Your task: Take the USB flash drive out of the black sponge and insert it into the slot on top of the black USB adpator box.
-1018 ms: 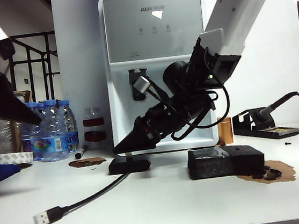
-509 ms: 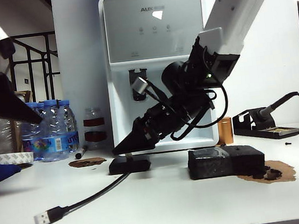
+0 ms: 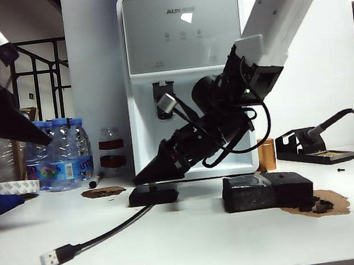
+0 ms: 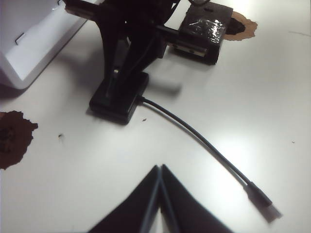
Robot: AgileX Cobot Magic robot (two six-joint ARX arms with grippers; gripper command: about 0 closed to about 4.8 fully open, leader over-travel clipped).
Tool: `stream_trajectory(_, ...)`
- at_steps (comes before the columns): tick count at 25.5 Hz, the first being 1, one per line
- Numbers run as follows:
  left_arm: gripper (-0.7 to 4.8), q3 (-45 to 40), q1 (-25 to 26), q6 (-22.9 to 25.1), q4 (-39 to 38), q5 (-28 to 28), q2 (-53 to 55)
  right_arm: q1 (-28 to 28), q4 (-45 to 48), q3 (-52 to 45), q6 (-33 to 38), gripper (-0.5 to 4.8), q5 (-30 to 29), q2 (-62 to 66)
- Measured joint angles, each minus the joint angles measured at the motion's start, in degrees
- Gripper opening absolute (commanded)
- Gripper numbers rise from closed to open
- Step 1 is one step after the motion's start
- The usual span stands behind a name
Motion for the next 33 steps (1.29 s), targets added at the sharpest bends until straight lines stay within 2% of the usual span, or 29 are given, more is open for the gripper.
stream_trajectory(9, -0.04, 0.0, 0.0, 0.09, 4.22, 0.0, 0.0, 0.04, -5.35, 2.25, -0.35, -0.01, 1.97, 0.66)
stream_trajectory(23, -0.04, -0.35, 0.0, 0.11, 4.24, -1.22, 1.84, 0.13, -7.65, 2.51, -0.37, 0.0, 3.15, 0.42)
stream_trajectory(24, -0.04, -0.39, 0.0, 0.11, 4.11, -1.36, 1.92, 0.13, -7.67, 2.51, -0.39, 0.19, 3.23, 0.39)
stream_trajectory(25, -0.04, -0.42, 0.0, 0.11, 4.15, -1.4, 1.95, 0.15, -7.65, 2.51, -0.39, 0.63, 3.26, 0.39)
stream_trajectory(26, -0.04, -0.39, 0.0, 0.11, 4.22, -1.4, 1.92, 0.15, -7.56, 2.51, -0.37, 2.01, 3.3, 0.37)
stream_trajectory(27, -0.04, -0.42, 0.0, 0.11, 4.24, -1.42, 1.92, 0.2, -7.61, 2.43, 0.04, 2.44, 2.97, 0.31)
stream_trajectory(33, -0.04, -0.42, -0.02, 0.11, 4.61, -1.4, 1.92, 0.02, -7.43, 1.92, 2.1, 2.61, 1.46, -0.39)
